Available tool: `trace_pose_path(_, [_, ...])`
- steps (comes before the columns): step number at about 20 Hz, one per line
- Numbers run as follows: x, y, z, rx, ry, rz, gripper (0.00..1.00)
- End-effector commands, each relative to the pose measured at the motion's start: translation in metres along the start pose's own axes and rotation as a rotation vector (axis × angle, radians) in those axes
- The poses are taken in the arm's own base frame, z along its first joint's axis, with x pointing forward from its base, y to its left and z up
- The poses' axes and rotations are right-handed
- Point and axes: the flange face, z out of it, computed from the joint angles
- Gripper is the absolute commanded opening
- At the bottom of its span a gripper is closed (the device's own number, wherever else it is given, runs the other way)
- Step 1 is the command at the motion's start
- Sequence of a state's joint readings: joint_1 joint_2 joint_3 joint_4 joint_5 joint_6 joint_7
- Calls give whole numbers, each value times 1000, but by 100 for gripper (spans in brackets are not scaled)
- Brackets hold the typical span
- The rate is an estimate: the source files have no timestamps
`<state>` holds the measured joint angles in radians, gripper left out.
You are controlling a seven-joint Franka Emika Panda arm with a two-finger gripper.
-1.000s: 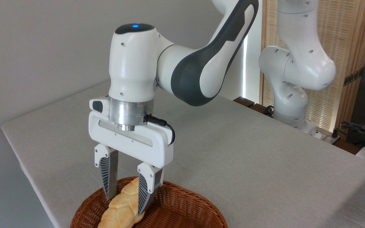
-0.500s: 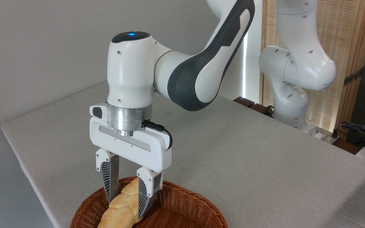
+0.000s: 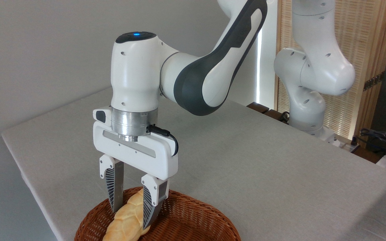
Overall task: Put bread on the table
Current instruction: 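Close the gripper fingers around the middle of the bread roll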
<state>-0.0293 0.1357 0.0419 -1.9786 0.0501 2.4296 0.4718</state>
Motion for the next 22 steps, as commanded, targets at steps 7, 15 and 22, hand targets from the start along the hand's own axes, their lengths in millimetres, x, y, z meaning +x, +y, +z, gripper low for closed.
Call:
trace_pose_path(7, [1, -1, 0, 32, 4, 80, 49])
trace_pose_path(15, [0, -4, -5, 35, 7, 72, 49])
trace_pose_path(22, [-1, -9, -16, 48, 23, 63, 50])
